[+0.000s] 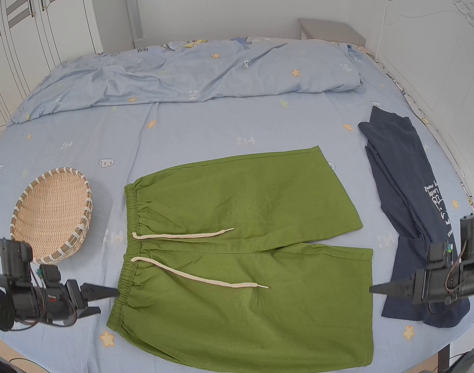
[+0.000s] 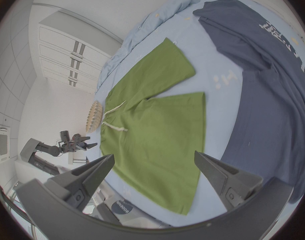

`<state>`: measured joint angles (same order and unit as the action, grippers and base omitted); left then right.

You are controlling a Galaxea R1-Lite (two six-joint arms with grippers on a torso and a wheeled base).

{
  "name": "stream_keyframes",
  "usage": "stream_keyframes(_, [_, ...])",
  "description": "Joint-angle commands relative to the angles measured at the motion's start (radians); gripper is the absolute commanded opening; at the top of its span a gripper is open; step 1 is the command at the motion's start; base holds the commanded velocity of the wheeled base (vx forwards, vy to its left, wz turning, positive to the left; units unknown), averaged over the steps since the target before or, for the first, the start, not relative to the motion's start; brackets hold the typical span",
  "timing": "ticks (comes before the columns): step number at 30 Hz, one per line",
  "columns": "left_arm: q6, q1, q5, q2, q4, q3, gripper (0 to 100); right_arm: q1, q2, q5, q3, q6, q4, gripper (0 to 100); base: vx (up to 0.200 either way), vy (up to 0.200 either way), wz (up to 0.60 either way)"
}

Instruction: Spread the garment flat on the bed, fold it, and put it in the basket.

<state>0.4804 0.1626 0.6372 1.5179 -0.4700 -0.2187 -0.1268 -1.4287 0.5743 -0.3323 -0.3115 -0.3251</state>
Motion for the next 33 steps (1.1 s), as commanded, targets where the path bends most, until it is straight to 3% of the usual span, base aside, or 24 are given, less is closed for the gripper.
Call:
stream_keyframes(1, [-0.077, 0.014, 0.002, -0.122, 0.004, 0.165, 100, -0.093, 0.209, 0.009, 0.118, -0.051, 0.0, 100, 0.0, 0.0, 0.0])
stream_keyframes(6, [-0.094, 0.0, 0.004, -0.094, 0.007, 0.17, 100, -0.094, 0.237, 0.01, 0.105, -0.051, 0.0, 100, 0.0, 0.0, 0.0])
stream_keyframes(14, [-0.178, 0.0, 0.001, 0.154, -0.022, 0.133, 100, -0.126, 0.238, 0.012, 0.073, -0.051, -0.002, 100, 0.0, 0.0, 0.0])
stream_keyframes(17, [-0.232, 0.0, 0.001, 0.281, -0.133, 0.144, 100, -0.131, 0.238, 0.012, 0.072, -0.049, -0.002, 100, 0.0, 0.0, 0.0])
stream_keyframes(22, [-0.215, -0.028, 0.002, 0.346, -0.268, 0.147, 100, -0.129, 0.234, 0.012, 0.072, -0.047, -0.003, 100, 0.0, 0.0, 0.0])
stream_keyframes(25, [-0.114, -0.084, 0.002, 0.344, -0.346, 0.147, 100, -0.131, 0.232, 0.012, 0.072, -0.047, -0.003, 100, 0.0, 0.0, 0.0])
stream_keyframes(29, [-0.071, -0.104, 0.002, 0.34, -0.406, 0.159, 100, -0.126, 0.229, 0.012, 0.072, -0.047, -0.003, 100, 0.0, 0.0, 0.0])
stream_keyframes(30, [-0.071, -0.104, 0.001, 0.341, -0.415, 0.165, 0, -0.125, 0.229, 0.012, 0.072, -0.047, -0.003, 100, 0.0, 0.0, 0.0])
stream_keyframes(33, [-0.071, -0.097, 0.001, 0.34, -0.426, 0.171, 0, -0.123, 0.223, 0.012, 0.072, -0.047, -0.003, 100, 0.0, 0.0, 0.0])
